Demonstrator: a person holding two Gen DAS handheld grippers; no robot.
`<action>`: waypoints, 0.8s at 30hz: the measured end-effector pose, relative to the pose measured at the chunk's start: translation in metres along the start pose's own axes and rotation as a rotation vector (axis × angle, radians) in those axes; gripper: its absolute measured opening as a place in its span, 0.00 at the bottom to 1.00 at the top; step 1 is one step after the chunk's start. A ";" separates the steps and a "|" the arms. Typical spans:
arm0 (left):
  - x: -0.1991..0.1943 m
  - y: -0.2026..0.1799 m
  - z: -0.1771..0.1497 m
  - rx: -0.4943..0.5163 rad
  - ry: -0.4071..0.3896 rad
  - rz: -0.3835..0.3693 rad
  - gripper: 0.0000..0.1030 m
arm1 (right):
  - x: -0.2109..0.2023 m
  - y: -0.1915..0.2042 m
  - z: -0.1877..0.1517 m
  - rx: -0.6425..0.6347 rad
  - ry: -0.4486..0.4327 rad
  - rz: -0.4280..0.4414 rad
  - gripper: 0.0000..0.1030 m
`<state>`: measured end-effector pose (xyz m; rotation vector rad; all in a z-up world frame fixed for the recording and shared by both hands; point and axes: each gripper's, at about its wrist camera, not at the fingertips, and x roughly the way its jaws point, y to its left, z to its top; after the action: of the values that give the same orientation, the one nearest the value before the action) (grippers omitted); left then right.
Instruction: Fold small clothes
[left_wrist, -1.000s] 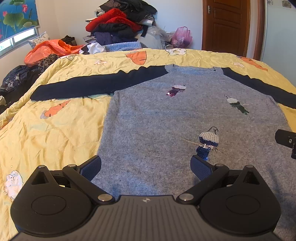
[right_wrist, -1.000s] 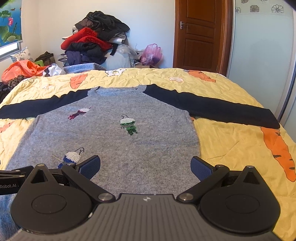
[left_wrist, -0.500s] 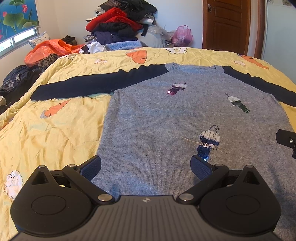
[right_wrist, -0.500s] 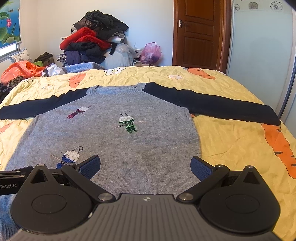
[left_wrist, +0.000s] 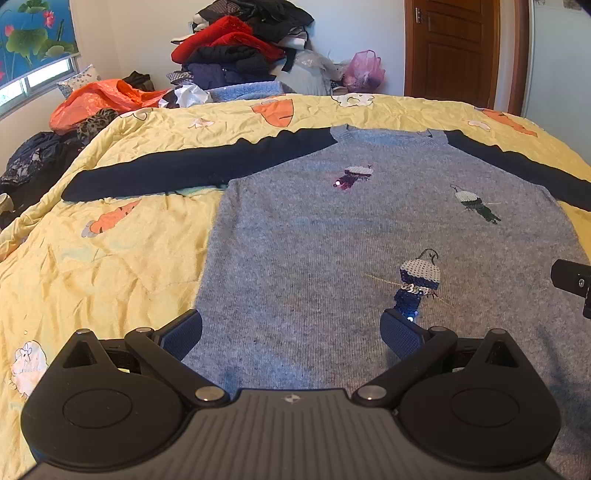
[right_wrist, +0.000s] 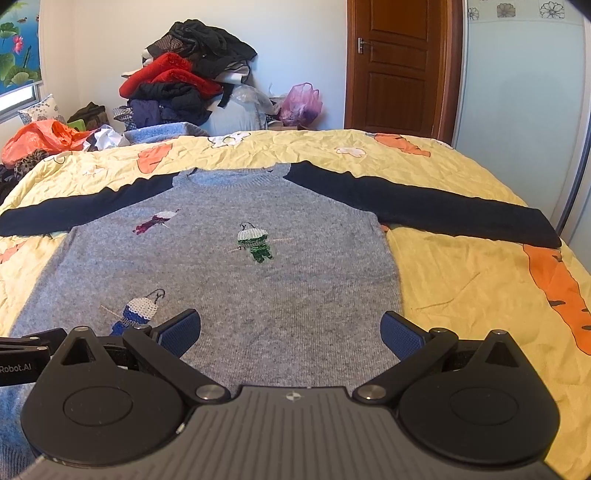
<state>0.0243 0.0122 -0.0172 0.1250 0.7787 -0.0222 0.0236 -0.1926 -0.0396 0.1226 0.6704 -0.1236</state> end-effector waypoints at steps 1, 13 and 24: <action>0.000 0.000 0.000 0.000 0.001 0.000 1.00 | 0.000 -0.001 0.000 0.002 0.001 0.001 1.00; 0.015 -0.002 0.014 0.001 -0.007 0.003 1.00 | 0.014 -0.007 0.010 -0.014 0.002 0.004 1.00; 0.033 0.007 0.017 -0.010 0.011 0.010 1.00 | 0.054 -0.187 0.035 0.622 -0.060 0.228 1.00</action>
<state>0.0603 0.0184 -0.0273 0.1193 0.7895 -0.0076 0.0583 -0.3865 -0.0602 0.7879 0.5357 -0.1128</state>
